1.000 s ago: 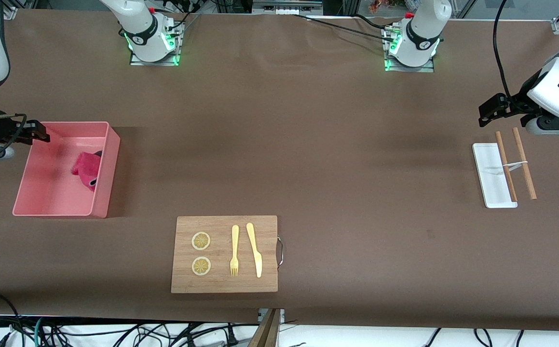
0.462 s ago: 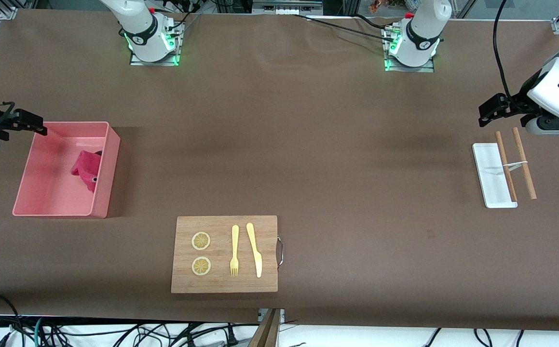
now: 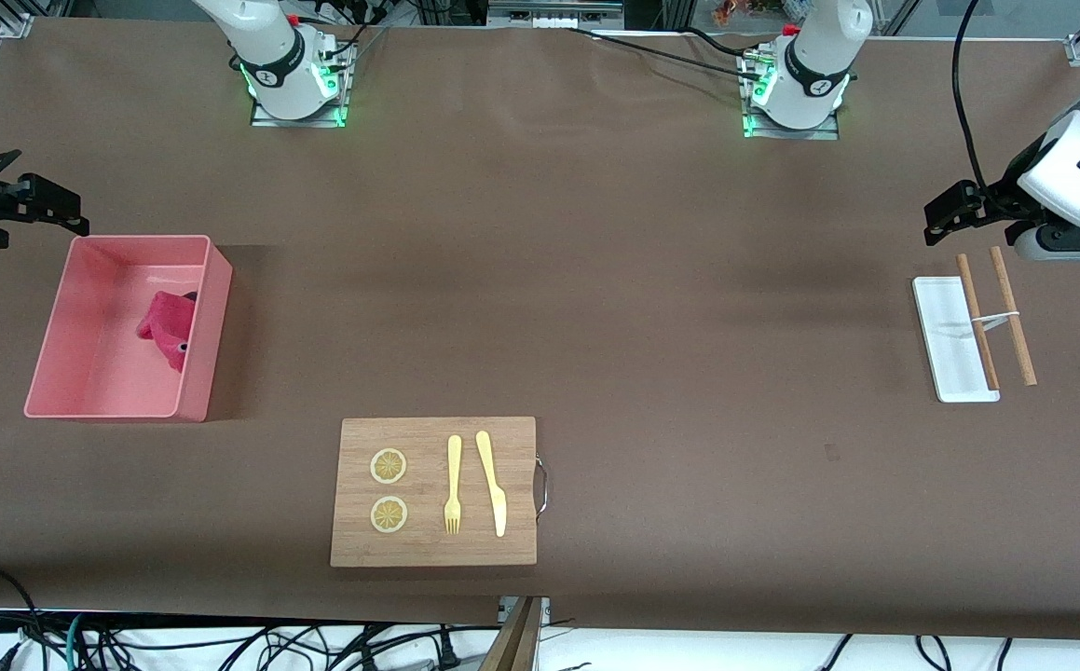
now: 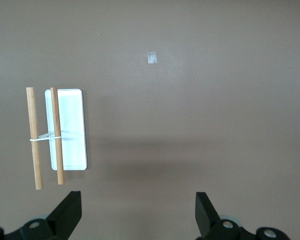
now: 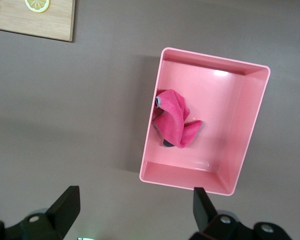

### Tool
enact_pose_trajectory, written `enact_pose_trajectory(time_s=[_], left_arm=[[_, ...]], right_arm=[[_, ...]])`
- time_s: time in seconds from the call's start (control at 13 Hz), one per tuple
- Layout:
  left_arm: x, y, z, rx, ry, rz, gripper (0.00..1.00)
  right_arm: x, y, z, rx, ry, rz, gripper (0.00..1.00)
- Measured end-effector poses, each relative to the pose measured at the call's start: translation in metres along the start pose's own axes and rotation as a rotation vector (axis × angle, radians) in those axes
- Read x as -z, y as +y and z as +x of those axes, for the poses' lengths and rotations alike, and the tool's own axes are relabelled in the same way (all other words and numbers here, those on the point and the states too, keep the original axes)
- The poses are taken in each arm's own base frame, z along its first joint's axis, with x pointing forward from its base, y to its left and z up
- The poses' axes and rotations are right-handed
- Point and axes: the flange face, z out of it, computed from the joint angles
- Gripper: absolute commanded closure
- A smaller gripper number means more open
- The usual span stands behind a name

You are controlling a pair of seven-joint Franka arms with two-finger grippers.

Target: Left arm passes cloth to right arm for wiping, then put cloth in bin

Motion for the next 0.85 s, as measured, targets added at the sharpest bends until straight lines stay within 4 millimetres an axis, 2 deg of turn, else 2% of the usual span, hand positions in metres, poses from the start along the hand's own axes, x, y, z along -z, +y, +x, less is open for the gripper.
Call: enact_pose_trajectory(time_s=[0.23, 0.62, 0.85], left_arm=[[0.000, 0.001, 0.000, -0.001, 0.000, 0.000, 0.00], [0.000, 0.001, 0.000, -0.003, 0.000, 0.000, 0.00], [0.001, 0.000, 0.006, 0.001, 0.006, -0.004, 0.00]], right_arm=[[0.001, -0.009, 0.002, 0.016, -0.001, 0.000, 0.00], [0.003, -0.048, 0.010, -0.021, -0.009, -0.002, 0.00], [0.002, -0.048, 0.011, -0.025, -0.011, -0.002, 0.00]])
